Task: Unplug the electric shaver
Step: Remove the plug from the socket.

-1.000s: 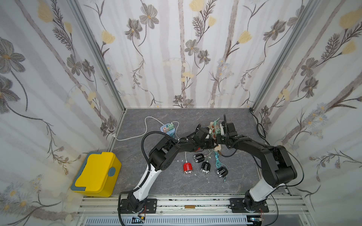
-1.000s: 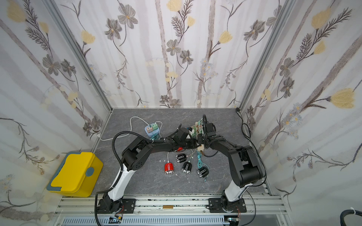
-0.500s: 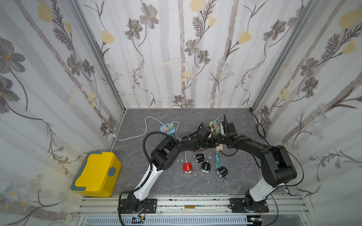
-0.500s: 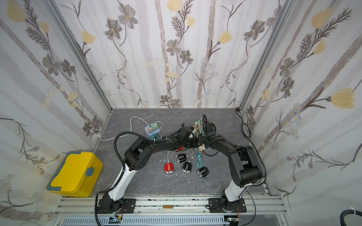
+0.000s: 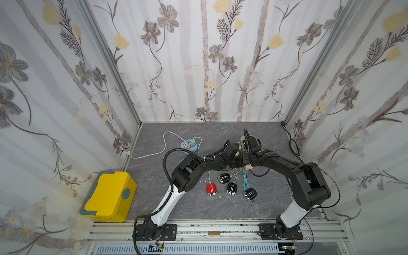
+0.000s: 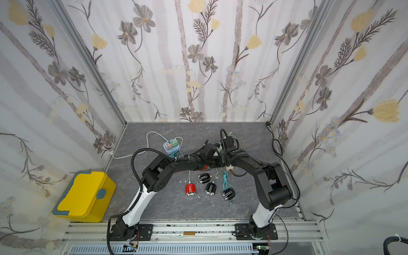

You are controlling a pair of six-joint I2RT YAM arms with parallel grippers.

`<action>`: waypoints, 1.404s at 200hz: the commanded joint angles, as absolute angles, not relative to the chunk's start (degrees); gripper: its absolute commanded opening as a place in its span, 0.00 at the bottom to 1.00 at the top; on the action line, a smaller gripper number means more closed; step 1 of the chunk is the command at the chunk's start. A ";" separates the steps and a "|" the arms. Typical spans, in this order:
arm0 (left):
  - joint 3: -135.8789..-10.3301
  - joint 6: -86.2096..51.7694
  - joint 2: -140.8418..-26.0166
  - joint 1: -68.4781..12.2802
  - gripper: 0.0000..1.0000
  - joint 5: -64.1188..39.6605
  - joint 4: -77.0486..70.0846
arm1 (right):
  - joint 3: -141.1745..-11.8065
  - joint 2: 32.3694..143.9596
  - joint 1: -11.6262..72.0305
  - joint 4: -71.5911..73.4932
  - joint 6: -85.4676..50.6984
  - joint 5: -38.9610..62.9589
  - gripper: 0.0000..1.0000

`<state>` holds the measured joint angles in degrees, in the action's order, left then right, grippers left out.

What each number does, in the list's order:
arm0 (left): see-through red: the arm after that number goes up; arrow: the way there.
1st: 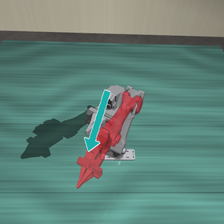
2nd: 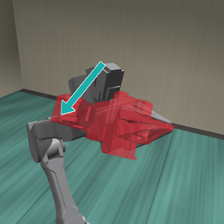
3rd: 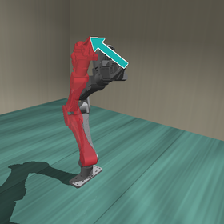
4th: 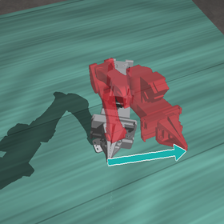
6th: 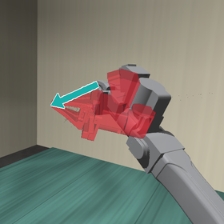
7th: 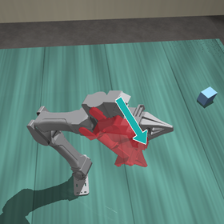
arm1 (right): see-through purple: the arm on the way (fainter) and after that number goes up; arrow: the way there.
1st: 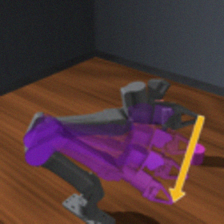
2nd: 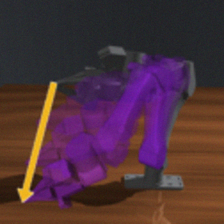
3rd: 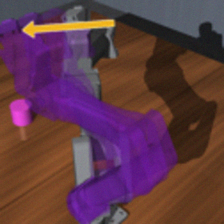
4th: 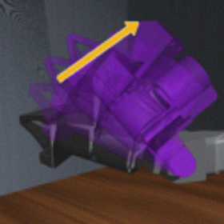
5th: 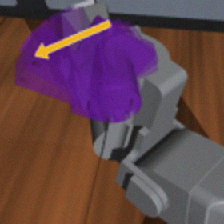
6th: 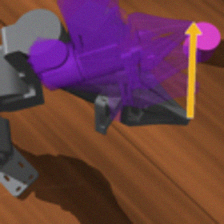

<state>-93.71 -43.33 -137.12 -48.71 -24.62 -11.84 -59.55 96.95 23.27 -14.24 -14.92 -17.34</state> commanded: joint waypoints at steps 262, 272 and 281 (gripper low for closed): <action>-92.55 -42.36 -138.23 -49.17 0.23 -16.18 -2.11 | -62.92 97.97 23.18 -14.37 -16.70 -12.10 0.07; -92.46 -42.28 -138.25 -49.19 0.23 -16.17 -2.11 | -62.93 98.33 23.57 -14.71 -16.53 -13.43 0.07; -92.46 -42.28 -138.23 -49.13 0.23 -16.11 -2.05 | -62.84 98.36 24.09 -14.89 -16.23 -14.76 0.07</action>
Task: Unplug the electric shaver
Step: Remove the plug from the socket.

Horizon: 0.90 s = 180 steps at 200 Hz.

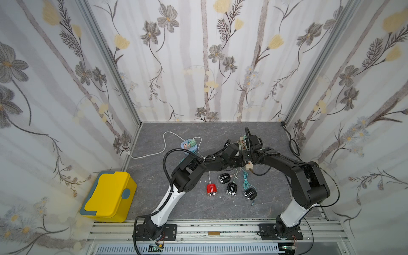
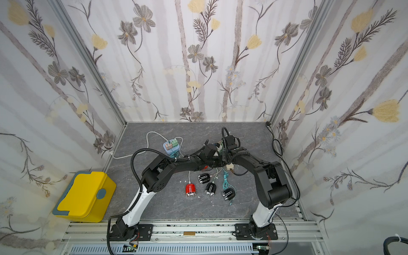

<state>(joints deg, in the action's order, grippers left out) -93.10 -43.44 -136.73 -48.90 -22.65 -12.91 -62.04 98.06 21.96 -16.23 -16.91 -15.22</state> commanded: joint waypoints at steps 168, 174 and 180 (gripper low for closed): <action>-90.66 -42.45 -136.49 -48.58 0.22 -15.97 -3.23 | -57.03 93.66 13.59 -5.11 -20.48 12.45 0.04; -90.70 -42.41 -136.47 -48.55 0.22 -15.99 -3.22 | -57.17 93.77 13.62 -5.20 -20.41 12.39 0.04; -90.70 -42.45 -136.49 -48.55 0.22 -15.91 -3.18 | -57.41 94.06 13.62 -5.54 -20.27 11.61 0.04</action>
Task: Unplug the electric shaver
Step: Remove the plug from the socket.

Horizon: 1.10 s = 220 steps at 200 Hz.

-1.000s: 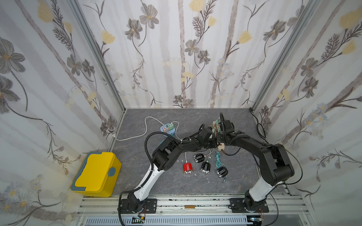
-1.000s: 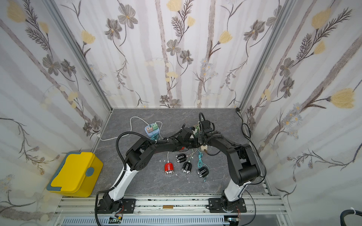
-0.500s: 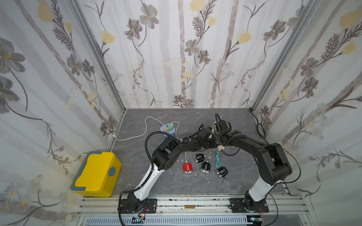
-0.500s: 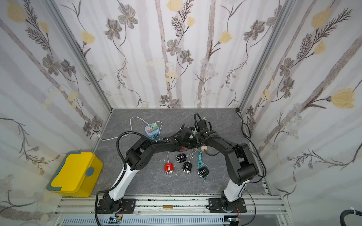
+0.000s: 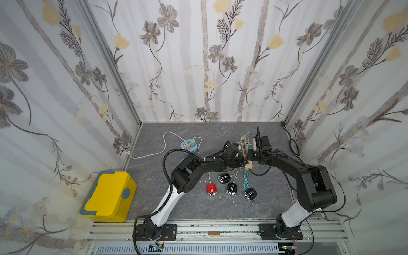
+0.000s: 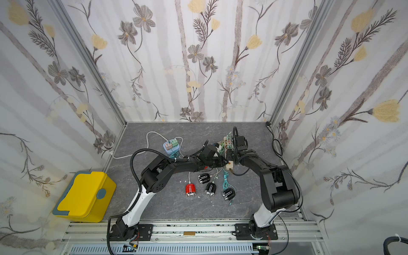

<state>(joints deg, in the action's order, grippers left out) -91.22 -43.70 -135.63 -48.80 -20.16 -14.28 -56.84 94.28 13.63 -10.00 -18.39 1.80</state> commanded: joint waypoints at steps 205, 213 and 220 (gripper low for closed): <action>-90.09 -42.45 -136.11 -48.60 0.21 -15.73 -3.27 | -58.36 100.03 15.58 -3.17 -14.85 3.34 0.38; -90.09 -42.45 -136.11 -48.60 0.21 -15.73 -3.32 | -58.45 100.25 15.55 -3.15 -14.75 2.71 0.35; -90.09 -42.45 -136.14 -48.62 0.21 -15.73 -3.25 | -58.53 100.20 15.56 -3.16 -14.77 2.12 0.31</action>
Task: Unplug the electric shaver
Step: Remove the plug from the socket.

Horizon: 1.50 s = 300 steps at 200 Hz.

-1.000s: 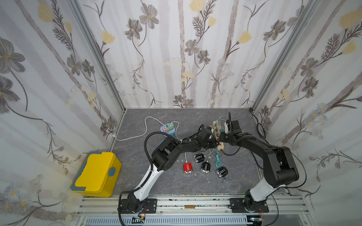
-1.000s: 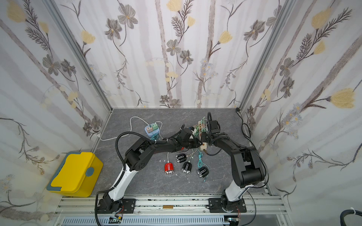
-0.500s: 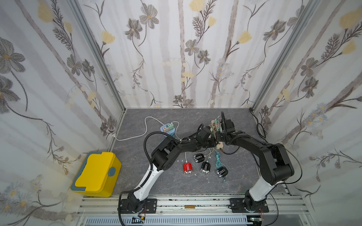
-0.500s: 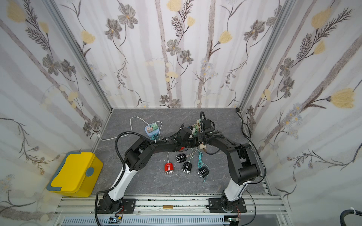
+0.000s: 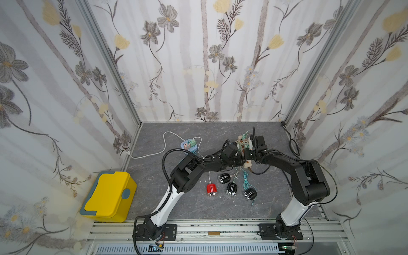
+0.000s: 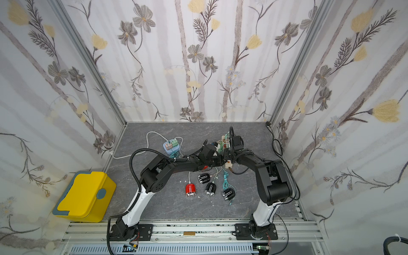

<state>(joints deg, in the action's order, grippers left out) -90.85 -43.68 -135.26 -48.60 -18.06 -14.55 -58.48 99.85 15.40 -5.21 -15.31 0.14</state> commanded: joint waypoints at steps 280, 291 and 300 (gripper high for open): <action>-85.79 -44.79 -129.43 -47.95 0.25 -18.99 -13.64 | -58.36 93.56 17.07 -6.79 -15.22 2.08 0.08; -83.31 -44.82 -126.71 -47.84 0.27 -19.92 -17.95 | -57.32 91.96 16.75 -6.51 -15.52 2.72 0.07; -81.15 -44.82 -124.46 -47.81 0.28 -21.30 -21.69 | -56.51 90.40 16.45 -6.57 -15.72 3.27 0.07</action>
<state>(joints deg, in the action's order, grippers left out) -84.66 -44.14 -129.14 -48.14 -18.57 -13.87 -57.98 93.43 17.02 -8.78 -14.50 -0.56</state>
